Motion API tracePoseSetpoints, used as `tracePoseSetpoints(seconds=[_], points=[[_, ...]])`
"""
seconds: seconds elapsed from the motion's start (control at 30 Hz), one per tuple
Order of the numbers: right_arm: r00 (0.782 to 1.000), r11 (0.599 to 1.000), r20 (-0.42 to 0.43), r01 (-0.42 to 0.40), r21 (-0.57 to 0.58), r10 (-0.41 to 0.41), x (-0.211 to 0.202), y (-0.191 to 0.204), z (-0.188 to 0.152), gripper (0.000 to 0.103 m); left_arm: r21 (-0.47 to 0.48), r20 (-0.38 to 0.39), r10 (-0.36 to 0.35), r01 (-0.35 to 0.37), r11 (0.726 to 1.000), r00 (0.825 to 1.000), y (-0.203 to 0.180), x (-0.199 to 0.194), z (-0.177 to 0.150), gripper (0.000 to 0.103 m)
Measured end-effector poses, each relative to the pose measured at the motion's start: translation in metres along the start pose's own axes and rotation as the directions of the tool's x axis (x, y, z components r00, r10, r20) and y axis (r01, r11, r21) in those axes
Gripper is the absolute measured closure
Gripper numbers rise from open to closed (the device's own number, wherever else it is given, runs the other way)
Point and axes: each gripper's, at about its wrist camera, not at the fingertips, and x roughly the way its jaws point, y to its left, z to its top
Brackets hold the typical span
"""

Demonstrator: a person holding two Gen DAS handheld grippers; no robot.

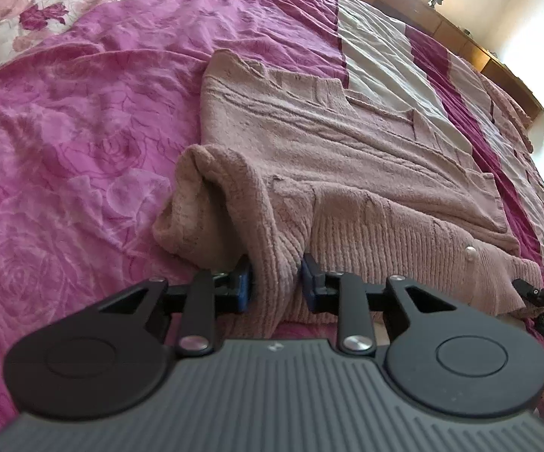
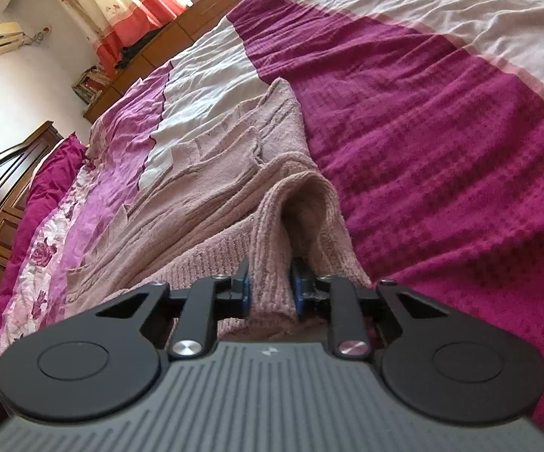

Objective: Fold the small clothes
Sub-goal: 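Carry the hem with both grippers over the cardigan toward the collar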

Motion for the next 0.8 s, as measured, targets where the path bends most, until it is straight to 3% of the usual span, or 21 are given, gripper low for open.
tracePoseSetpoints(seconds=[0.17,0.23,0.3,0.5,0.8], points=[[0.999,1.000,0.030,-0.011,0.009,0.011,-0.013,0.003,-0.001,0.091,-0.017,-0.005,-0.009,0.009,1.000,1.000,0.002,-0.001,0.002,0.076],[0.999,1.000,0.042,-0.020,0.000,0.020,-0.019,0.006,0.001,0.092,-0.016,0.000,-0.017,0.017,1.000,1.000,0.002,-0.004,0.002,0.087],[0.998,1.000,0.054,-0.028,-0.011,0.029,-0.025,0.010,0.002,0.093,-0.023,0.011,-0.034,0.034,0.999,0.999,0.003,-0.009,0.001,0.089],[0.993,0.997,0.088,-0.072,-0.002,0.072,-0.041,0.013,0.007,0.093,-0.055,0.072,-0.128,0.132,0.990,0.989,0.002,-0.030,0.002,0.090],[0.973,0.982,0.145,-0.187,0.035,0.180,-0.063,0.022,0.016,0.094,-0.094,0.174,-0.168,0.186,0.978,0.970,0.001,-0.063,0.017,0.091]])
